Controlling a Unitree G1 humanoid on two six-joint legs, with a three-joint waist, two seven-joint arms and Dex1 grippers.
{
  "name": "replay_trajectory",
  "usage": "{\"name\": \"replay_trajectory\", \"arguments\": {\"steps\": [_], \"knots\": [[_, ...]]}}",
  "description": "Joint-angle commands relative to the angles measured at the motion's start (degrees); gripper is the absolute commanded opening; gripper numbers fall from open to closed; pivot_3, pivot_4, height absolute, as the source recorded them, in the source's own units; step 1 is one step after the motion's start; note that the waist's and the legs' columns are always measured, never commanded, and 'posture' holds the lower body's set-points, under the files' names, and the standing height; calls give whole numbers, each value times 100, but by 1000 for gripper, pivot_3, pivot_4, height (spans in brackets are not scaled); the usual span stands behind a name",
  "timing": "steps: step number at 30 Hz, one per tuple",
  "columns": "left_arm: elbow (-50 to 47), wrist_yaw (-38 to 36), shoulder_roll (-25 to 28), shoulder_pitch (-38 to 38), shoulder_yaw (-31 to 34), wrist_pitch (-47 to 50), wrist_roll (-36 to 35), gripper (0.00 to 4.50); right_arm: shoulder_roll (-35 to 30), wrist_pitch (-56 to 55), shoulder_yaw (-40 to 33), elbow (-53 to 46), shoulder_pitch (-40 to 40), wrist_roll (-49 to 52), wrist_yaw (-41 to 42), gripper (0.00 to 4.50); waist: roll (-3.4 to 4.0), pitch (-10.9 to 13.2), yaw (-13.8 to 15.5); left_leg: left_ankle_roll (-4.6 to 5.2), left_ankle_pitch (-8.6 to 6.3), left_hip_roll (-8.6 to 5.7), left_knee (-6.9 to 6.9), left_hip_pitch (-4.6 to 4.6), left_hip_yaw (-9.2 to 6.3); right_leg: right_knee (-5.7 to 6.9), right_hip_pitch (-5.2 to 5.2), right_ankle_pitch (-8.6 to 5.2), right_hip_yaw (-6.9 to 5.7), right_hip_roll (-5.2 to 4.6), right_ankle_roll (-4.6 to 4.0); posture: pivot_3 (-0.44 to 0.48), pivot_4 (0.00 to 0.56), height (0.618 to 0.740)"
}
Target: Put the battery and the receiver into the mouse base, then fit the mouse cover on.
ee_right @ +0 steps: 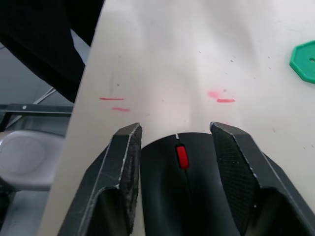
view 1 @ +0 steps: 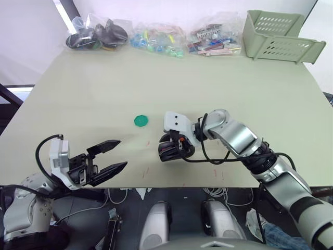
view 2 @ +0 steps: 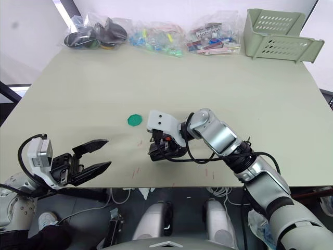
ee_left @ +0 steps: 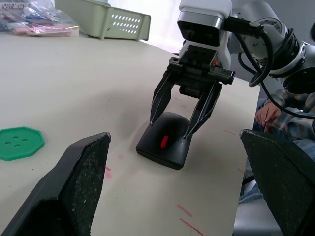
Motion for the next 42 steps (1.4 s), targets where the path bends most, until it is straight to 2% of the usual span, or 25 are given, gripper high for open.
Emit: {"name": "replay_trajectory", "arguments": {"steps": [1,26,28,42], "knots": [[-142,12,45,17,118,-82,-29,4500,68,-249,36,76,-31,-67,-7,2227,0,0,0,0,0,0,0,0,0,0,0,0,0,0,0,0,150,740],[-74,-7,26,-26,62,-157,-2,4500,126,-288,15,135,9,-96,9,2227,0,0,-1,0,0,0,0,0,0,0,0,0,0,0,0,0,150,740],[-64,-12,26,-28,64,-164,-1,4500,129,-303,26,138,10,-106,6,1711,0,0,-1,0,0,0,0,0,0,0,0,0,0,0,0,0,150,740],[-61,12,-26,-6,53,-202,9,4500,134,-456,218,438,122,-262,13,1711,0,0,-1,0,0,0,0,0,0,0,0,0,0,0,0,0,150,740]]}}
